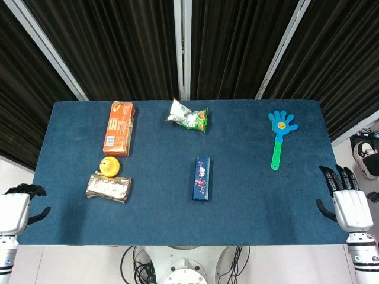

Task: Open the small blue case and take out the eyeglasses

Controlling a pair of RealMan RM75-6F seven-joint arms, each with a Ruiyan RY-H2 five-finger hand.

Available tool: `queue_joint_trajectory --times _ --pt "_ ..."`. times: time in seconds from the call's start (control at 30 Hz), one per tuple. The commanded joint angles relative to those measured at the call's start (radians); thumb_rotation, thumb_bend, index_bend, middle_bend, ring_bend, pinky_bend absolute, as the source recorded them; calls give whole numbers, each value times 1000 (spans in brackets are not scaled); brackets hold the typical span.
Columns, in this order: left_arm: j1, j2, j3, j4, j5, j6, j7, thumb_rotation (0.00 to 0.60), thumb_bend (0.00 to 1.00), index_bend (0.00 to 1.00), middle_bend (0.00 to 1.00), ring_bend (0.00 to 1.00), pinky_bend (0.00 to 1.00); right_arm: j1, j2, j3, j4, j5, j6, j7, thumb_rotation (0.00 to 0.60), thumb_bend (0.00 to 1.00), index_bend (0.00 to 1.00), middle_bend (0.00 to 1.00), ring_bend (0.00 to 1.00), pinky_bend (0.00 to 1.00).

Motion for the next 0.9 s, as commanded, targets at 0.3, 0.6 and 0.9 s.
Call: queue_joint_trajectory --times 0.3,0.6,0.9 --pt "1 0 0 0 1 1 2 600 165 503 482 369 458 34 3 -13 -12 -41 -44 29 600 246 57 143 0 0" --pt "2 -1 0 -2 0 2 5 600 165 503 482 369 458 228 -23 -12 -95 -173 -259 68 600 588 42 175 0 0" --pt "3 -2 0 1 -1 3 1 600 165 503 483 369 458 468 -163 45 -117 -132 -555 84 600 778 32 229 0 0"
